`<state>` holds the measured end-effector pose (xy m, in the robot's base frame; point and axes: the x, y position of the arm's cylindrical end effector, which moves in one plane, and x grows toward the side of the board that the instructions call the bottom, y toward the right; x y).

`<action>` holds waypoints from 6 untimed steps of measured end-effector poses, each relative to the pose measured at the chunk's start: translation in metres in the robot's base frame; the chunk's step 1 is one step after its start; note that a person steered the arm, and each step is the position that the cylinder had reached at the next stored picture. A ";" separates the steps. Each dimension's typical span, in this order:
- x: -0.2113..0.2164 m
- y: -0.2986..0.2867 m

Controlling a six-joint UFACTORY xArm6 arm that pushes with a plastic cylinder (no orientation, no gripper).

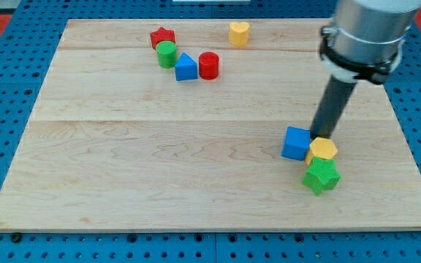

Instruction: Point your arm towards the top of the board

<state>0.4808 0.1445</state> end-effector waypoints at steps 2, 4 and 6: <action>-0.095 0.060; -0.165 0.036; -0.181 0.049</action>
